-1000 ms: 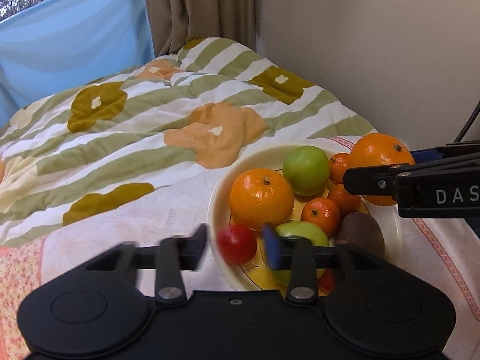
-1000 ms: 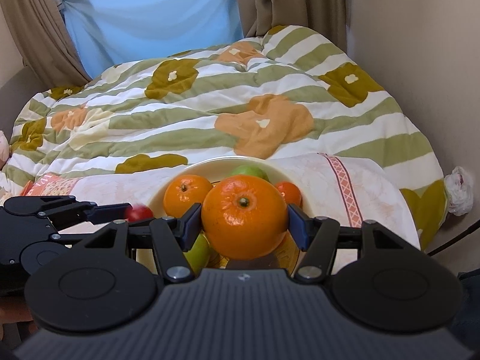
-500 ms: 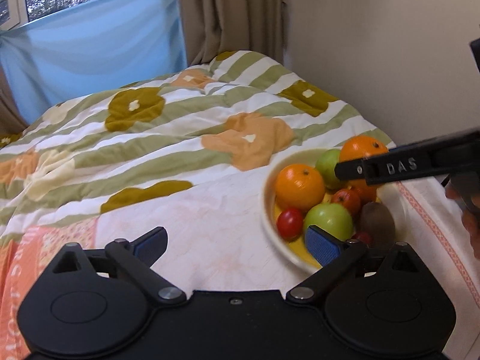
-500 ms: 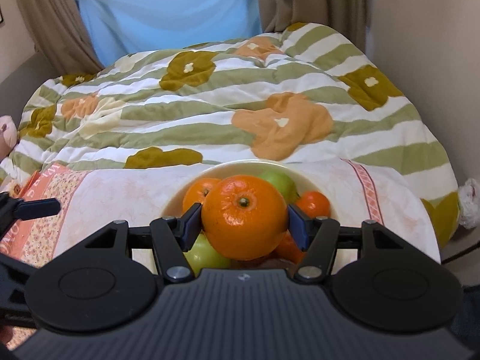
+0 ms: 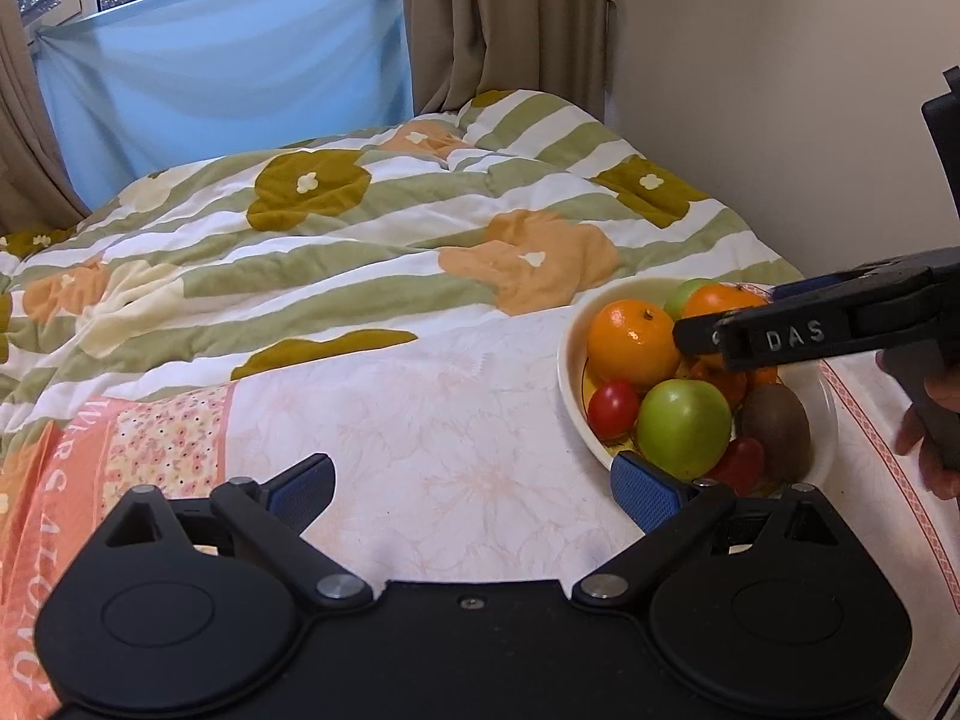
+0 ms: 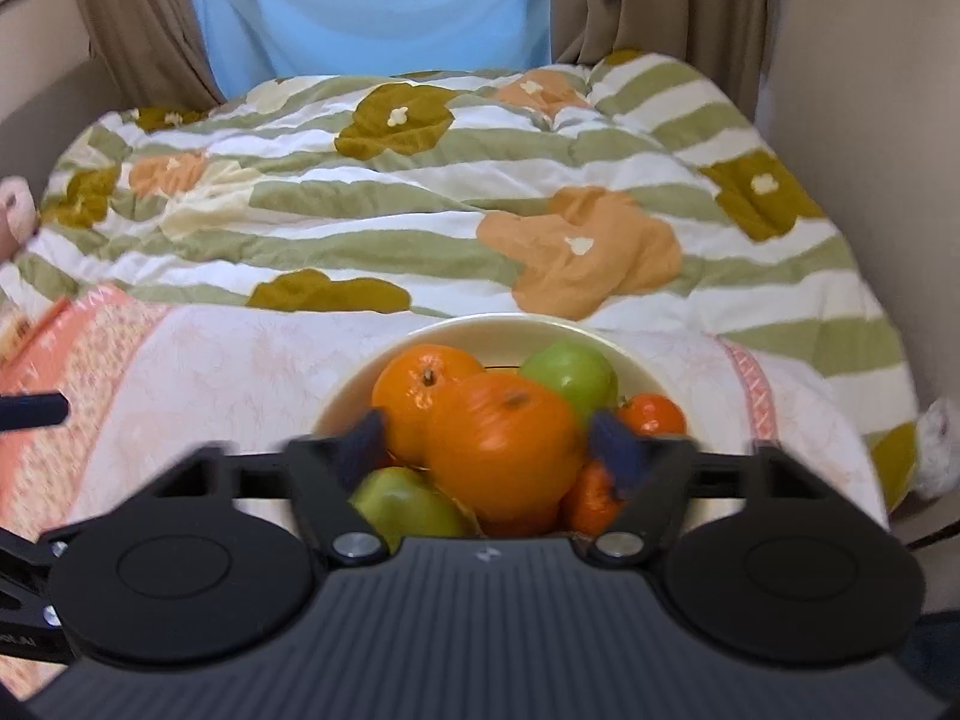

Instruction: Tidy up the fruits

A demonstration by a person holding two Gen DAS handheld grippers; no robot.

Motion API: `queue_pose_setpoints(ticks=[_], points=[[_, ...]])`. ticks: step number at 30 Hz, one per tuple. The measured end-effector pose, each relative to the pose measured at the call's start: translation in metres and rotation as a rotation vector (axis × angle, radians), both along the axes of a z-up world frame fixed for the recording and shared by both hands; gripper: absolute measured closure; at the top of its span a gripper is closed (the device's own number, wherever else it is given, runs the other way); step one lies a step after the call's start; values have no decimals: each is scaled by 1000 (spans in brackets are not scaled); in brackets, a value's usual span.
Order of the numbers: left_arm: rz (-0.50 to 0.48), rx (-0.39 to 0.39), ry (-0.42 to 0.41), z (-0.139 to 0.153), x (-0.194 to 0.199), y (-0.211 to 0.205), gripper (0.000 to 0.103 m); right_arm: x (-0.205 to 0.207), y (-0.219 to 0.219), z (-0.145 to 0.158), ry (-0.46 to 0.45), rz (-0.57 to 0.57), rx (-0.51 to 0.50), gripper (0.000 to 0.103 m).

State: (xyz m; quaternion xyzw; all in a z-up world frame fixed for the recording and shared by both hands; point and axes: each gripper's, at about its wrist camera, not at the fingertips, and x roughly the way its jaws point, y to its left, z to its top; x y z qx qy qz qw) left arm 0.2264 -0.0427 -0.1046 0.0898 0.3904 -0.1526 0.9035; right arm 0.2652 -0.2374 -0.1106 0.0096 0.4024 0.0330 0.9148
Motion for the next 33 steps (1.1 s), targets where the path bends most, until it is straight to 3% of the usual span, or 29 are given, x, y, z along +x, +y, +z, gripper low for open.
queue_pose_setpoints(ticks=[7,12,24,30,33], points=[[30,-10,-22,10,-14,-7,3,-20,0,4,3,37,-24,0],[72,-7,-71,29,-32,-14,3,-41,-9,22,-44,72,-24,0],[226,-23,-218,121,-127,-22,3,-134,-28,120,-164,110,14,0],[246,12,-240,150,-167,-9,2,-188,-23,155,-157,54,-5,0],[269,-19,-214,153,-179,1,2,-211,-21,163,-150,36,-11,0]])
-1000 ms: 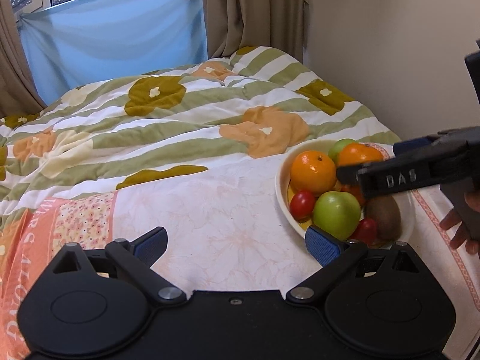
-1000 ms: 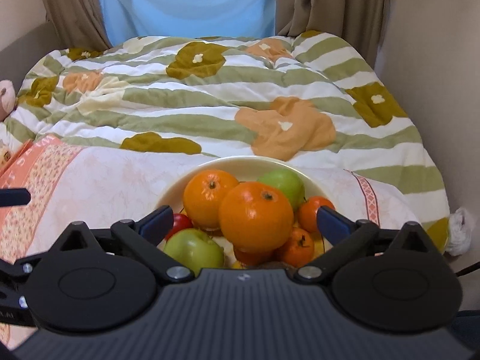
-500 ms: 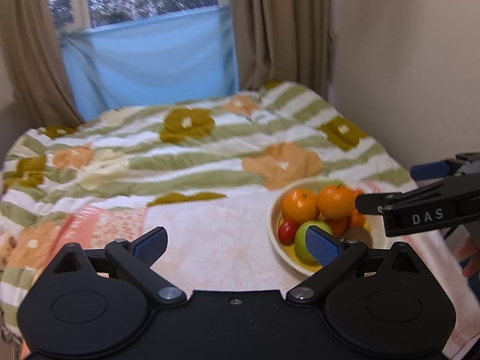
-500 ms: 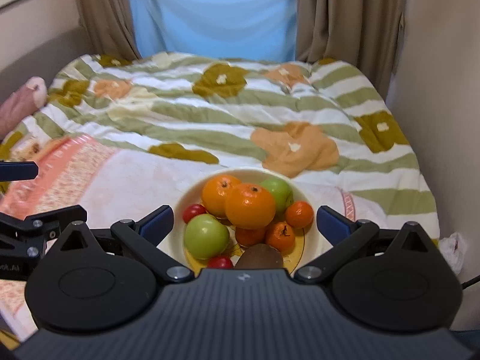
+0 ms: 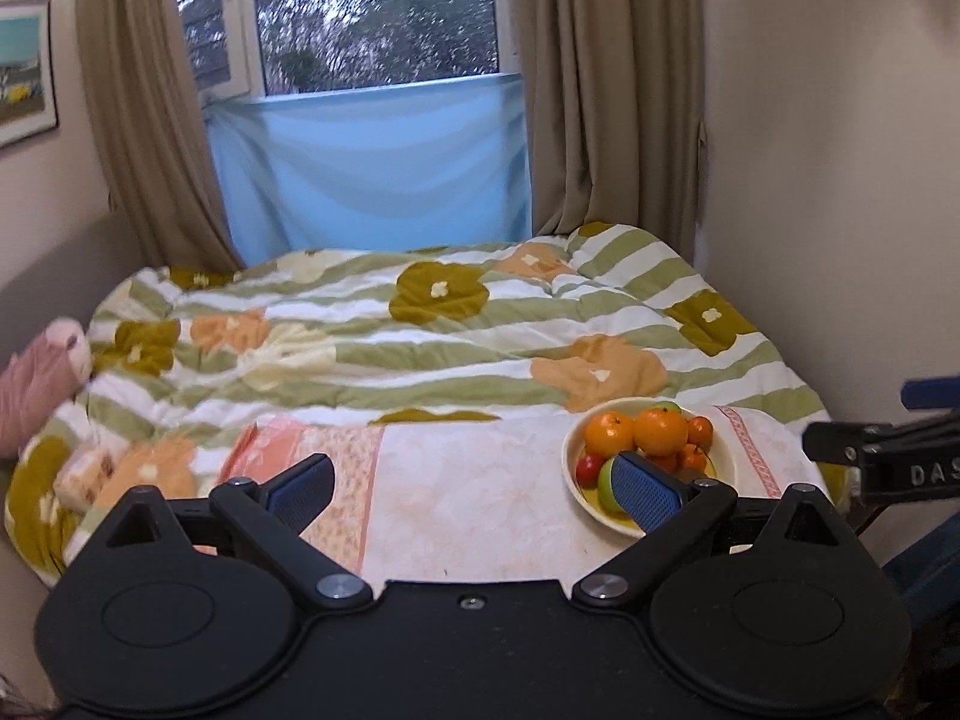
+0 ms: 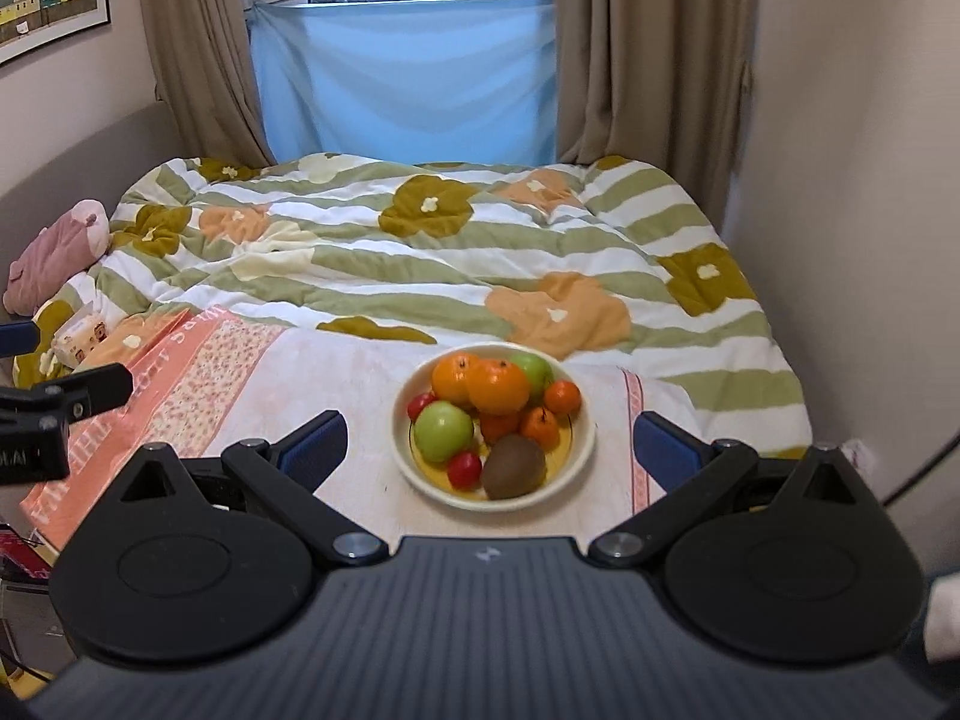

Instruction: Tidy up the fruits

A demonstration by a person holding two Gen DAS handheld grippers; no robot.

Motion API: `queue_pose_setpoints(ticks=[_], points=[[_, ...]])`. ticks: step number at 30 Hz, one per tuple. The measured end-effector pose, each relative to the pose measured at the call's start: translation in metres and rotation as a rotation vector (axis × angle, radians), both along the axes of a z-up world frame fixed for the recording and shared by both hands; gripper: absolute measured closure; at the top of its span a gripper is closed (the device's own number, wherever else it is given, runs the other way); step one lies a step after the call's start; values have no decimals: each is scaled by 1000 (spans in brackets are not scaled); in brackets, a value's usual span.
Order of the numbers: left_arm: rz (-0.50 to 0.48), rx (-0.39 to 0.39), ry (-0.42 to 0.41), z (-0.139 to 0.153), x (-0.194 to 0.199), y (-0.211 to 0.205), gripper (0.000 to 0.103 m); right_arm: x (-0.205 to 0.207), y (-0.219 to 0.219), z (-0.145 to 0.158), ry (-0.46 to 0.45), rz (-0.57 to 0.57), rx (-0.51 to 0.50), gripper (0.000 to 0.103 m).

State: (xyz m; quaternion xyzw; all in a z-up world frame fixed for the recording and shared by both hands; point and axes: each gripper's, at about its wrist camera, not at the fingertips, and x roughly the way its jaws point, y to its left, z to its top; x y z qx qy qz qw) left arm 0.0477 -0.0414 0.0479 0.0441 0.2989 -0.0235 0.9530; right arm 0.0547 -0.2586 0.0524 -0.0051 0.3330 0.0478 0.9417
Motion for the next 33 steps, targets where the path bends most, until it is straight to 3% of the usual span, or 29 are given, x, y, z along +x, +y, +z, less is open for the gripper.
queue_pose_setpoints(ticks=[11,33], points=[[22,-25,35,-12,-32,15,2,-48,10,-8,41,-75,-12,0],[30,-54,29,-9,-38,22,2,-51,12,-10,45,-101,9,0]])
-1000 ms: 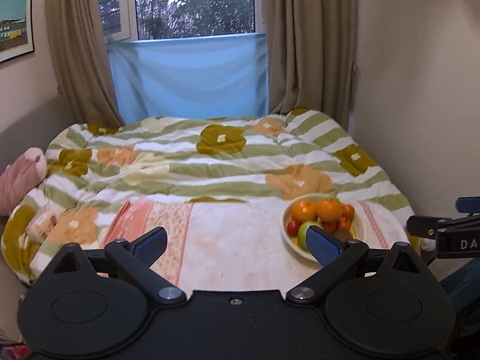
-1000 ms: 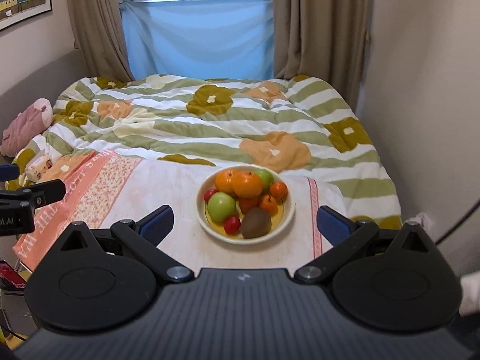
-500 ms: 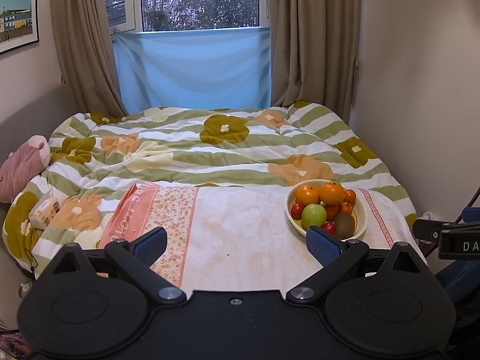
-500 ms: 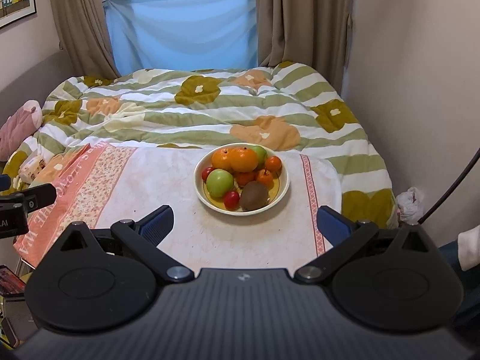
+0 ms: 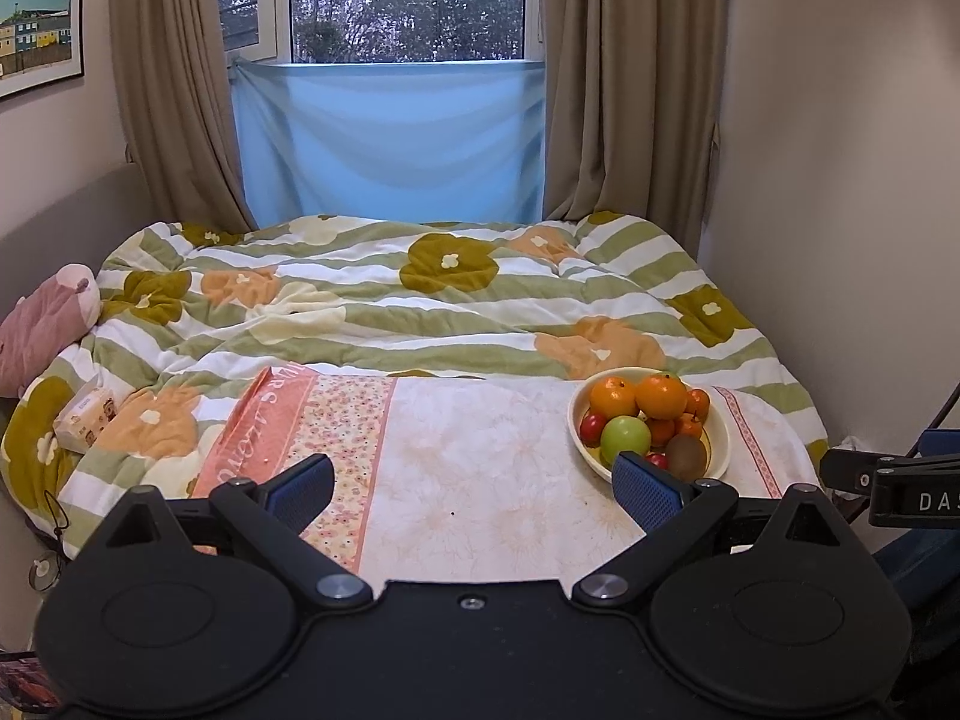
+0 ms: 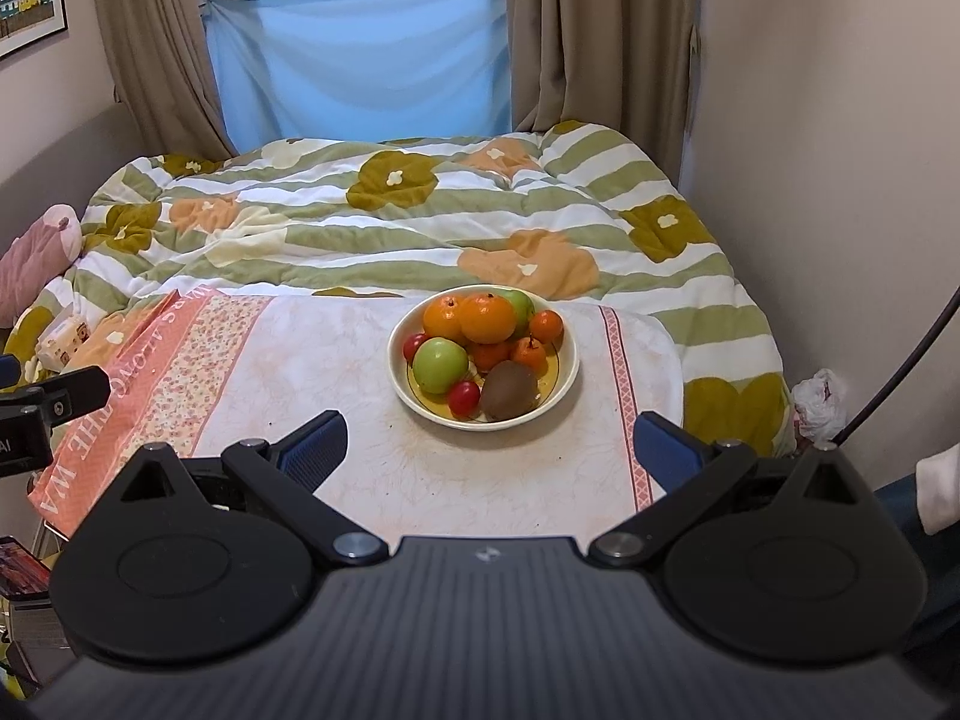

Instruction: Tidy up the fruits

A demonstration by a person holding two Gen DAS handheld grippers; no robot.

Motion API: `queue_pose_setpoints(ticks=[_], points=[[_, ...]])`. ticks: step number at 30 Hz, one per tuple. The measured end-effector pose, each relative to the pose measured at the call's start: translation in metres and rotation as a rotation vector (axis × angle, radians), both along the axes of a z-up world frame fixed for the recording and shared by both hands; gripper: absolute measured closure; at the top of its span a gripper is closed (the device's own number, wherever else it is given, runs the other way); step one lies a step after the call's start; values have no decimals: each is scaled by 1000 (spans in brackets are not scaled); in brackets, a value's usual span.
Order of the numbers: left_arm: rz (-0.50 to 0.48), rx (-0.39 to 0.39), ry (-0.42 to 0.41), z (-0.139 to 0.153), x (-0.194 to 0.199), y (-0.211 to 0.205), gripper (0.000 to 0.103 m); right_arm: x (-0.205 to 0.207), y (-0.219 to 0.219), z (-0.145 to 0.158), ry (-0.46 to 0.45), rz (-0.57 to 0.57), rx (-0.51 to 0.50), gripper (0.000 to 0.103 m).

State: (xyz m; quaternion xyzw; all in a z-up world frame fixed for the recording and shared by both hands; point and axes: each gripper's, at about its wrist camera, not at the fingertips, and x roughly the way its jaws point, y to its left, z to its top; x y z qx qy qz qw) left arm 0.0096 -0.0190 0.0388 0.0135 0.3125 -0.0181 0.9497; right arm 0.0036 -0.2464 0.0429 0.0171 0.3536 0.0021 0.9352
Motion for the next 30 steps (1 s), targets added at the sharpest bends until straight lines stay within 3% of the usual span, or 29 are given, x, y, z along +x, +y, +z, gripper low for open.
queue_pose_setpoints(ticks=[30], points=[[-10,19,-8,3,4,-6,1,0,-4,-2,0,-13,10,0]])
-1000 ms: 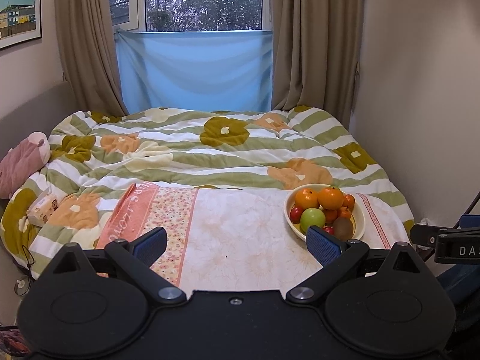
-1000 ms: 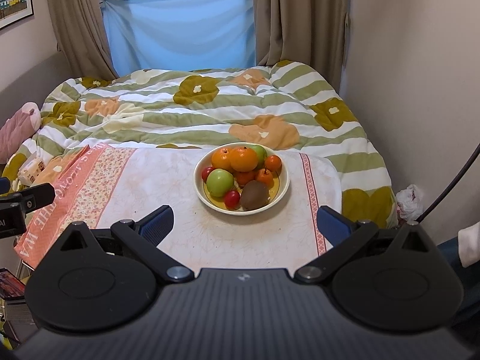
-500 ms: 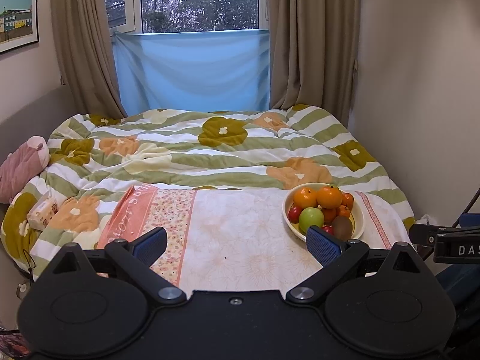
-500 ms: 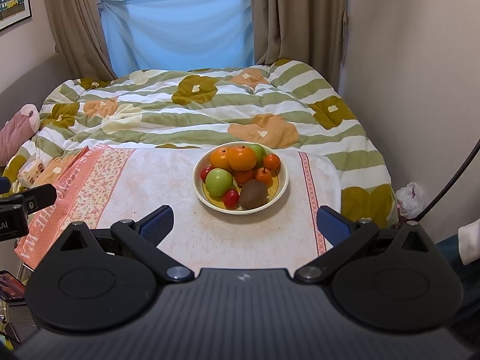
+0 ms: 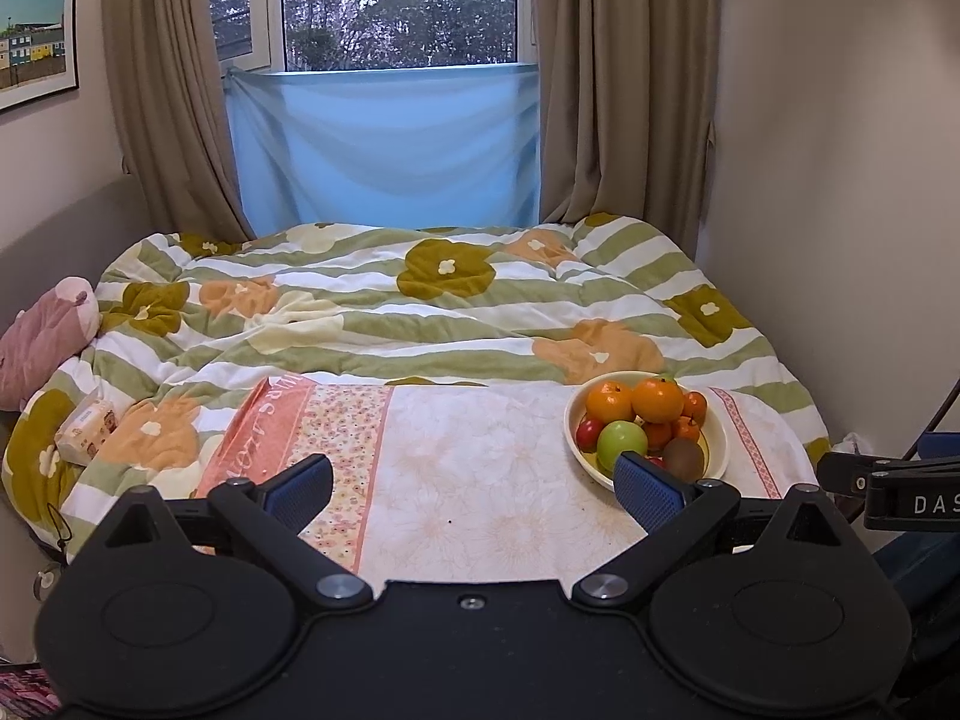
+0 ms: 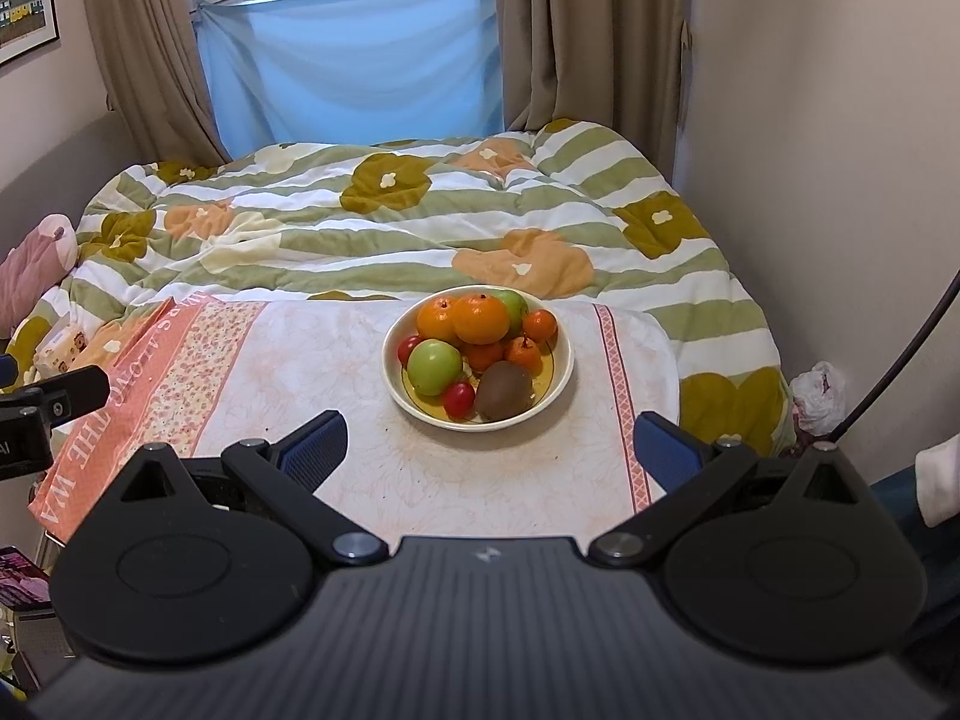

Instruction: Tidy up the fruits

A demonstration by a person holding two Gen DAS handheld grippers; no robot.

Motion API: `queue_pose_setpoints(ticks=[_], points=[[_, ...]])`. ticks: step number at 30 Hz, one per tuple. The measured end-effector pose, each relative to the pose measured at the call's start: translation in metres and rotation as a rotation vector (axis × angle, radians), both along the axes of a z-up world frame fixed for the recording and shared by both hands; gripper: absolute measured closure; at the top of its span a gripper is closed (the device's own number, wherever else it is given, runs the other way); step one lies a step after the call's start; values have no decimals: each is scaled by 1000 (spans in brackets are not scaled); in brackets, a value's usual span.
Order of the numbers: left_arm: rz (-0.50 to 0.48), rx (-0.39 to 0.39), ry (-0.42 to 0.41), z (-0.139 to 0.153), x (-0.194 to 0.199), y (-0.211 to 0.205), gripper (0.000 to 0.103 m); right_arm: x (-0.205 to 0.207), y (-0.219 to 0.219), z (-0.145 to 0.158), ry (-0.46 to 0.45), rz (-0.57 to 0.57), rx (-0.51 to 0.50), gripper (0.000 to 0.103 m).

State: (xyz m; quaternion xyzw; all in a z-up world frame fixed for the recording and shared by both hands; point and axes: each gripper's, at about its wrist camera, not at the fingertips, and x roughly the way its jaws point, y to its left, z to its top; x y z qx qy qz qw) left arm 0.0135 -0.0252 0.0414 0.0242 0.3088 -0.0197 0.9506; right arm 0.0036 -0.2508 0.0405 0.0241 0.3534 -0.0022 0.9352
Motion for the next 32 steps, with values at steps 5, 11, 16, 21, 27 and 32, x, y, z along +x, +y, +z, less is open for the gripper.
queue_pose_setpoints(ticks=[5,11,16,21,27,32], points=[[2,3,-1,-1,-1,-1,1,0,0,0,4,-1,0,0],[4,0,4,-1,-1,1,1,0,0,-1,5,0,0,0],[6,16,2,-1,-4,-1,1,0,0,0,6,-1,1,0],[17,22,-2,-1,-7,-3,0,-1,0,-1,5,2,1,0],[37,60,-15,-1,-10,-6,0,-3,3,-2,2,6,0,0],[18,34,-16,-2,-13,-5,0,-5,5,-2,2,7,0,0]])
